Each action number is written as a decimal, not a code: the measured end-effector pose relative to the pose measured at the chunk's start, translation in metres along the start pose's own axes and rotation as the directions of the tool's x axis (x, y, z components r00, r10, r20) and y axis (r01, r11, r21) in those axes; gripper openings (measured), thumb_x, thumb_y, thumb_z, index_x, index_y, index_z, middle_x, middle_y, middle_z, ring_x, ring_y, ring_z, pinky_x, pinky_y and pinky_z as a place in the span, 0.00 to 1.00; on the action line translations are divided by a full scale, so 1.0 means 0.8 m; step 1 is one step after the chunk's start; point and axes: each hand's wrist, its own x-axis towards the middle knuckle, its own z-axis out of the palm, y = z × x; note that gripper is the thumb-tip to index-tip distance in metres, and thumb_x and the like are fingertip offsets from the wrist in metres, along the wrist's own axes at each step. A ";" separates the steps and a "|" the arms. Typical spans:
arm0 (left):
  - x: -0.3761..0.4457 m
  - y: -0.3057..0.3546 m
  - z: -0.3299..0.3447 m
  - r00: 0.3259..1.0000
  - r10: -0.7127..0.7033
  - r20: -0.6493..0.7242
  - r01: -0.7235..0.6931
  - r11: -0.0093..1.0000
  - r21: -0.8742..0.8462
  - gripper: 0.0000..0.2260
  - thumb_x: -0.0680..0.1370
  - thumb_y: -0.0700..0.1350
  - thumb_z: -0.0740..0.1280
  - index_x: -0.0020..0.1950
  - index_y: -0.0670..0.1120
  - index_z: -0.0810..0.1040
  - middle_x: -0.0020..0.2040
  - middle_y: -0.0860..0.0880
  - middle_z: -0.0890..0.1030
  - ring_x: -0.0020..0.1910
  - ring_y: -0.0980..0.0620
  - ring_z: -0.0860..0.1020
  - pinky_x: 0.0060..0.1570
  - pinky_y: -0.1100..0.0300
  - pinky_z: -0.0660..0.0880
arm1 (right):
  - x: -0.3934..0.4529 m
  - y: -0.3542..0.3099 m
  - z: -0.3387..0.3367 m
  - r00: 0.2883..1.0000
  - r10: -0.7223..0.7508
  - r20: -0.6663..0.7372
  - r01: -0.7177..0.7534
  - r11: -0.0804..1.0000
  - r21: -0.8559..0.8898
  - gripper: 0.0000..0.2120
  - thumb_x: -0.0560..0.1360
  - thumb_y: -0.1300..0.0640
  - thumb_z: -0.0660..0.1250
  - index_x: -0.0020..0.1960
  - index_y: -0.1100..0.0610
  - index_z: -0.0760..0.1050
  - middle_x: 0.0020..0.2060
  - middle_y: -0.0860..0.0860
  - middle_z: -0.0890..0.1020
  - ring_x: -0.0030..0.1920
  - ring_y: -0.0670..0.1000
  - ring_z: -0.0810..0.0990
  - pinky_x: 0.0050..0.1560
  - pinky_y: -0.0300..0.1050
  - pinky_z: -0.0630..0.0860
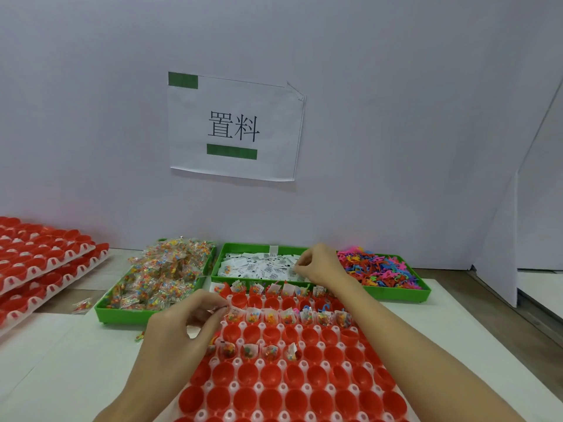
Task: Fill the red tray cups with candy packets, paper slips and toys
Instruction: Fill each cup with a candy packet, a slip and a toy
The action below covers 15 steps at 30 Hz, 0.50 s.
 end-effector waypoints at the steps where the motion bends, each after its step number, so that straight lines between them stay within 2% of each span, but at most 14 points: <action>1: 0.000 0.001 -0.001 1.000 0.001 -0.006 -0.001 1.000 -0.002 0.11 0.74 0.38 0.76 0.46 0.55 0.84 0.38 0.58 0.84 0.38 0.55 0.83 0.41 0.59 0.80 | -0.001 0.001 -0.001 0.999 0.033 -0.020 -0.032 0.997 0.073 0.08 0.75 0.56 0.76 0.48 0.61 0.87 0.48 0.54 0.87 0.41 0.46 0.80 0.42 0.37 0.76; 3: 0.001 0.002 -0.002 1.000 0.007 -0.021 -0.007 1.000 0.005 0.11 0.74 0.38 0.77 0.45 0.55 0.84 0.38 0.59 0.84 0.39 0.56 0.83 0.41 0.60 0.79 | -0.004 0.003 -0.004 0.995 0.083 -0.050 -0.074 0.985 0.158 0.09 0.72 0.53 0.79 0.43 0.59 0.85 0.45 0.54 0.87 0.41 0.47 0.81 0.39 0.37 0.75; 6: 0.002 0.003 -0.005 1.000 0.015 -0.025 -0.015 1.000 0.016 0.12 0.74 0.38 0.77 0.45 0.56 0.84 0.39 0.59 0.84 0.39 0.58 0.83 0.41 0.61 0.79 | -0.012 0.007 -0.005 0.993 0.081 -0.085 -0.067 0.985 0.158 0.11 0.72 0.52 0.79 0.38 0.57 0.81 0.39 0.55 0.87 0.41 0.51 0.86 0.42 0.42 0.80; 9: 0.002 0.004 -0.006 1.000 0.022 -0.020 -0.021 1.000 0.020 0.12 0.73 0.37 0.77 0.45 0.56 0.84 0.39 0.60 0.84 0.40 0.58 0.83 0.42 0.61 0.79 | -0.018 0.013 -0.005 0.993 0.064 -0.103 -0.043 0.979 0.198 0.07 0.74 0.56 0.77 0.42 0.57 0.81 0.31 0.54 0.85 0.31 0.47 0.85 0.36 0.39 0.81; 11: 0.002 0.005 -0.007 0.999 0.021 -0.024 -0.021 1.000 0.020 0.12 0.73 0.37 0.78 0.45 0.56 0.84 0.39 0.60 0.84 0.40 0.58 0.83 0.42 0.62 0.79 | -0.019 0.015 -0.006 0.994 0.065 -0.093 -0.043 0.975 0.220 0.04 0.77 0.59 0.74 0.45 0.59 0.81 0.31 0.53 0.84 0.27 0.42 0.82 0.32 0.35 0.80; 15: 0.003 0.008 -0.009 0.999 0.015 -0.032 -0.014 1.000 0.009 0.12 0.73 0.38 0.78 0.45 0.55 0.85 0.39 0.61 0.84 0.40 0.60 0.83 0.42 0.67 0.79 | -0.027 0.014 -0.012 0.993 0.090 -0.082 -0.068 0.968 0.240 0.06 0.81 0.63 0.67 0.54 0.61 0.83 0.37 0.51 0.84 0.32 0.42 0.83 0.34 0.31 0.77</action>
